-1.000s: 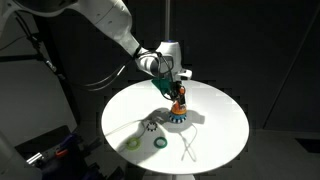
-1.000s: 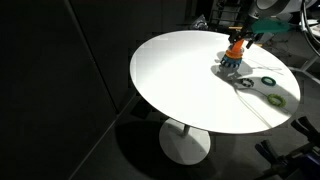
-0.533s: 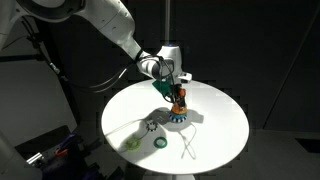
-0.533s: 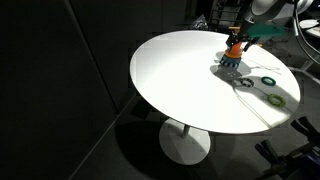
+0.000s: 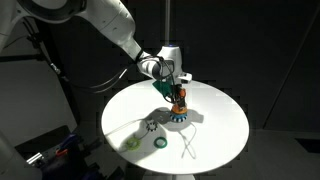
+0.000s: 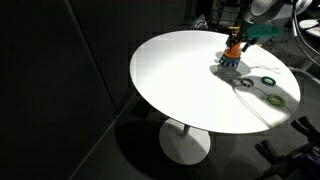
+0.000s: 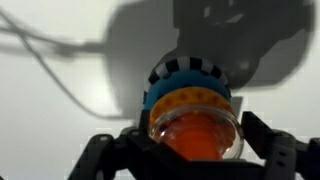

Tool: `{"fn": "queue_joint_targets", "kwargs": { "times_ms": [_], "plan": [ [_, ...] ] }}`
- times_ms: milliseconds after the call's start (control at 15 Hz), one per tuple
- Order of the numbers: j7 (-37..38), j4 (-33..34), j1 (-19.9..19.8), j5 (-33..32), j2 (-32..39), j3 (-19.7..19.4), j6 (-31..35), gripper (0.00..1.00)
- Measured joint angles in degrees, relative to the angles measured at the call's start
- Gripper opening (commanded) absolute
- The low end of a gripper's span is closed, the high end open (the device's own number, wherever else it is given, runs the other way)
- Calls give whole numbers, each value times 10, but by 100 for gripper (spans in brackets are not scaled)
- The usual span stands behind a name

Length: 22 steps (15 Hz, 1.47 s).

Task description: Put the transparent ring on the table

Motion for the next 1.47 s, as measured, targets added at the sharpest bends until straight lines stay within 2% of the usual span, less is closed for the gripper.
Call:
{"fn": "queue_joint_targets", "kwargs": {
  "times_ms": [533,1467],
  "plan": [
    [0,5,0,11,-13,0,-19,65],
    [0,-1,0,11,-135,1,-137,65]
  ]
}}
